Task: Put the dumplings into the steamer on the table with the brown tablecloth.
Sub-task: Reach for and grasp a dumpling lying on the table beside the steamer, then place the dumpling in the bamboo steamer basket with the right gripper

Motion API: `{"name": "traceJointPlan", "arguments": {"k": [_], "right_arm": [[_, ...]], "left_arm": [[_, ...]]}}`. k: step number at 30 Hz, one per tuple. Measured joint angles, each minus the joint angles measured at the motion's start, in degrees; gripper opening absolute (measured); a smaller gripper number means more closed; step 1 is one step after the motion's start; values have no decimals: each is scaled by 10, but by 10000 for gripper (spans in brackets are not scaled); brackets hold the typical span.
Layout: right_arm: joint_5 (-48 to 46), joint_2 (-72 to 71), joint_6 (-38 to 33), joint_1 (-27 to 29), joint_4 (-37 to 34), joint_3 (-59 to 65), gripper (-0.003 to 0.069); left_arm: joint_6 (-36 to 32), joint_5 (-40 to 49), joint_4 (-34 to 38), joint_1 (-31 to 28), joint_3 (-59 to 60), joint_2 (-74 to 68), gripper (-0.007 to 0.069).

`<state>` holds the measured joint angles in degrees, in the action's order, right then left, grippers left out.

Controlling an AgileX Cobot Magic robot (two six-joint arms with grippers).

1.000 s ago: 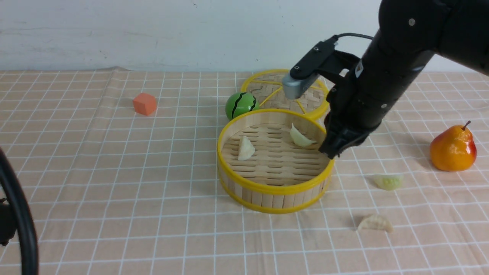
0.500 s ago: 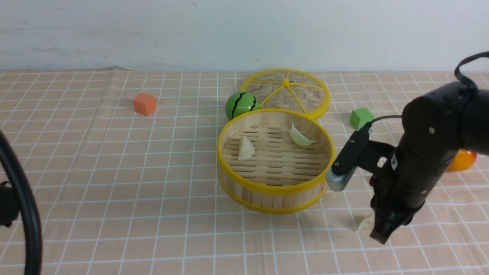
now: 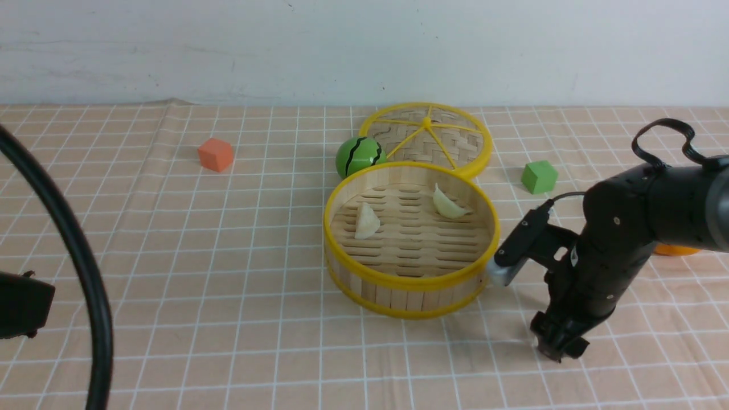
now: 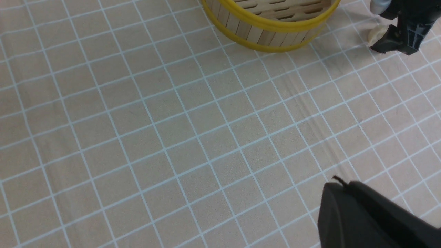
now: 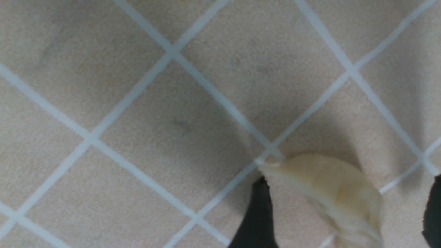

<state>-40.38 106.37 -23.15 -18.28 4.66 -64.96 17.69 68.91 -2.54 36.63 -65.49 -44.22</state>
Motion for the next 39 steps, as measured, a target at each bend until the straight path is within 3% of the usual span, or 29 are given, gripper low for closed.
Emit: {"name": "traceJointPlan", "arguments": {"k": [3, 4, 5, 6, 11, 19, 25, 32, 37, 38, 39], "right_arm": [[8, 2, -10, -1, -3, 0, 311], [8, 3, -11, -1, -3, 0, 294], [7, 4, -16, -1, -3, 0, 185], [6, 4, -17, -1, -3, 0, 176], [-50, -21, -20, -3, -20, -25, 195], [-126, -46, 34, -63, -107, -207, 195], [-127, 89, 129, -112, -87, -364, 195], [-130, 209, 165, -122, -81, -451, 195], [-131, 235, 166, -122, -81, -466, 302], [-137, 235, 169, -122, -81, -472, 367], [-140, 235, 170, -122, -81, -475, 383]], "left_arm": [[0, 0, 0, 0, 0, 0, -13], [0, 0, 0, 0, 0, 0, -13], [0, 0, 0, 0, 0, 0, -13], [0, 0, 0, 0, 0, 0, -13], [0, 0, -1, 0, 0, 0, -13], [0, -1, -6, 0, 0, 0, -13], [0, -9, -7, 0, 0, 0, -13], [1, 2, -7, 0, 0, 0, -13], [2, 23, -7, 0, 0, 0, -13], [2, 25, -7, 0, 0, 0, -13], [2, 25, -7, 0, 0, 0, -13]]}}
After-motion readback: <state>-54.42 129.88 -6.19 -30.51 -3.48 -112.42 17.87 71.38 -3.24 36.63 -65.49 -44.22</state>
